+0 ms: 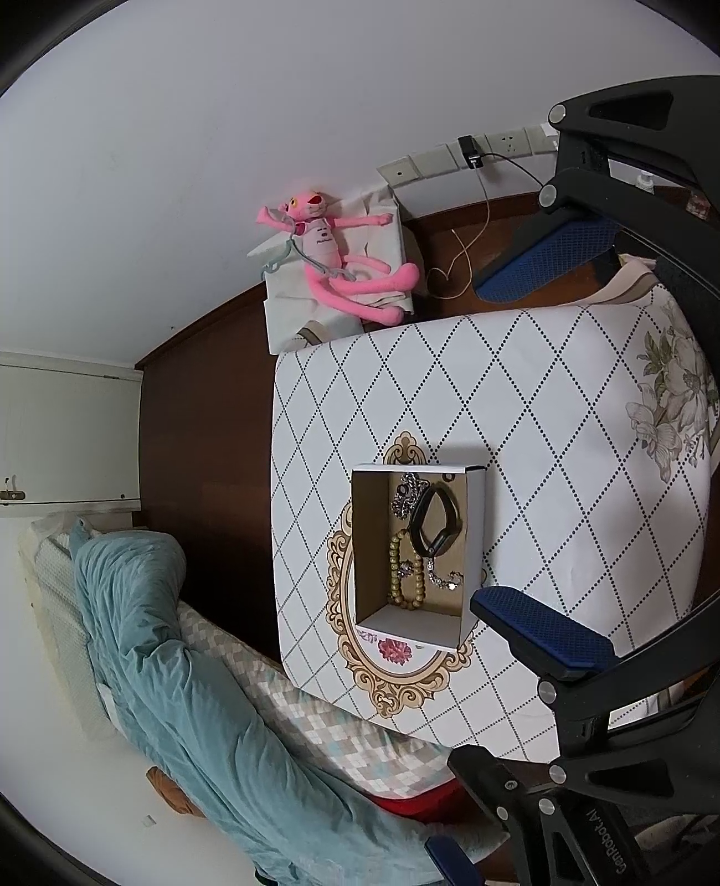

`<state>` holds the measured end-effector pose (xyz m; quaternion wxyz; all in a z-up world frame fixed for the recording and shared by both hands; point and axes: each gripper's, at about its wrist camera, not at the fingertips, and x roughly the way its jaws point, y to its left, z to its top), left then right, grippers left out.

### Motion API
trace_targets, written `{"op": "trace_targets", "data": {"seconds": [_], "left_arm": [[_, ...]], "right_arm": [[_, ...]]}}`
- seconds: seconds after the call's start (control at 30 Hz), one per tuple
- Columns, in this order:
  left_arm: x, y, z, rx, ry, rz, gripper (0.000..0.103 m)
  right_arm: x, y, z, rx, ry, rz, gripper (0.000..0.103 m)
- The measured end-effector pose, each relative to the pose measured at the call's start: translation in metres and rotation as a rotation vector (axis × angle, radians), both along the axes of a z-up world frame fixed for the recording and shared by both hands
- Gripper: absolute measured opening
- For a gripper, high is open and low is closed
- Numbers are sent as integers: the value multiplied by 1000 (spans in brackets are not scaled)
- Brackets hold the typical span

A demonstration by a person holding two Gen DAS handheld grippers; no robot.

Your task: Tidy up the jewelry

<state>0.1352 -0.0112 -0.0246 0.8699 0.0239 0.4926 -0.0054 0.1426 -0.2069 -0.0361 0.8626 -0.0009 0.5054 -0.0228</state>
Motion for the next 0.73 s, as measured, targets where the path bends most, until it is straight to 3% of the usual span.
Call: {"op": "trace_targets", "data": {"seconds": [0.73], "left_arm": [[-3, 8, -6, 3, 0, 18, 103]], "right_arm": [[1, -2, -2, 9, 13, -1, 103]]}}
